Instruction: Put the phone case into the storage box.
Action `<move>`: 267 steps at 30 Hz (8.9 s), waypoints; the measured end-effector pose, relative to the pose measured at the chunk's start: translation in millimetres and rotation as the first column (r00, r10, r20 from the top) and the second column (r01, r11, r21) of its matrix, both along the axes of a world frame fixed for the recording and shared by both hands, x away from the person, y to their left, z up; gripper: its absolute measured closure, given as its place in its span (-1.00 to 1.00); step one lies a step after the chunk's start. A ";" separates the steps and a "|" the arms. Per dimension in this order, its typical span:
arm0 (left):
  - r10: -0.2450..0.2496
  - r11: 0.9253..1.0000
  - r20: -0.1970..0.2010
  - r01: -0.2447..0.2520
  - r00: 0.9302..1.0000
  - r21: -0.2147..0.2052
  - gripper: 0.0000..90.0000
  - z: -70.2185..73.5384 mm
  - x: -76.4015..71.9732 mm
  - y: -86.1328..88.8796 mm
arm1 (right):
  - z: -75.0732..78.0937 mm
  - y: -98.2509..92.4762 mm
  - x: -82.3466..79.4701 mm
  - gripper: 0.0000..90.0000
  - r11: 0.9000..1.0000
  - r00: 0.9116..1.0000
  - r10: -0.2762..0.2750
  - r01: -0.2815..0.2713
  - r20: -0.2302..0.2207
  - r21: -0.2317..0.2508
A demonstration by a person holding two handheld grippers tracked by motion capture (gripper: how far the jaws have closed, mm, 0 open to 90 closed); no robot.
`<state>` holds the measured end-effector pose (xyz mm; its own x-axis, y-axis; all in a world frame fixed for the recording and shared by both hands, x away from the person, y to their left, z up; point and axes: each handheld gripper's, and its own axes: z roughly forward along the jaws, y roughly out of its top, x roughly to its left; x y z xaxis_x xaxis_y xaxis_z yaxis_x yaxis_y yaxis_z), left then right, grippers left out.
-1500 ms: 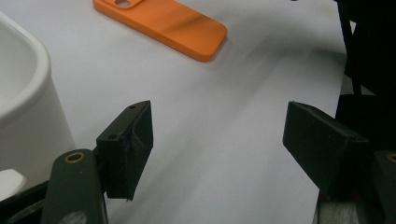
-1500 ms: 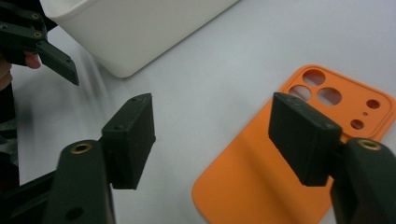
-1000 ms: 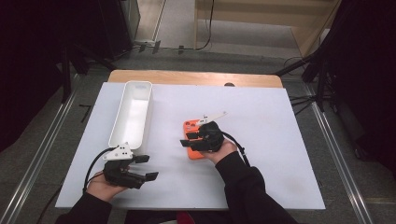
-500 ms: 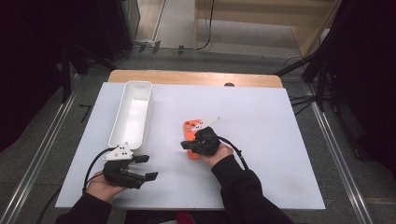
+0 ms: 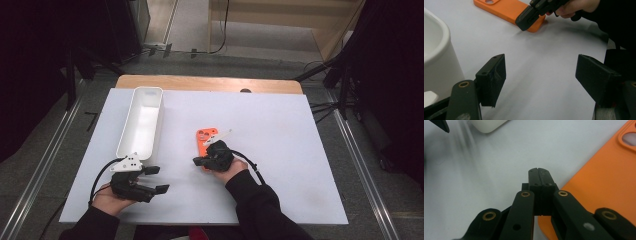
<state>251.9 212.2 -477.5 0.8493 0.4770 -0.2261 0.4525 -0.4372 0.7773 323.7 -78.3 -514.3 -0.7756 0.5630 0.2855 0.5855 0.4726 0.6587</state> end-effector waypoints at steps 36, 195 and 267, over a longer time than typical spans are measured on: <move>-0.021 1.000 0.004 0.021 1.000 0.001 -0.45 -0.1 1.2 -2.5 | -1.1 -62.3 -5.7 0.96 0.993 0.993 -0.114 0.113 -0.025 -0.044; -0.026 1.000 -0.008 0.026 1.000 -0.010 -0.45 -2.3 1.5 -1.5 | 41.4 -90.3 21.9 -0.61 0.959 0.959 -0.272 0.264 0.081 0.101; -0.036 0.999 -0.007 0.036 0.999 -0.002 -0.45 -2.5 0.9 -2.2 | -15.8 -52.4 13.6 -0.90 0.934 0.934 -0.272 0.314 0.232 -0.170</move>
<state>252.9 210.0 -480.1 0.8642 0.4459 -0.2332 0.4421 -0.4517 0.7749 337.3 -130.6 -530.1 -0.5964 0.8027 -0.0022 0.5826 0.4348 0.6867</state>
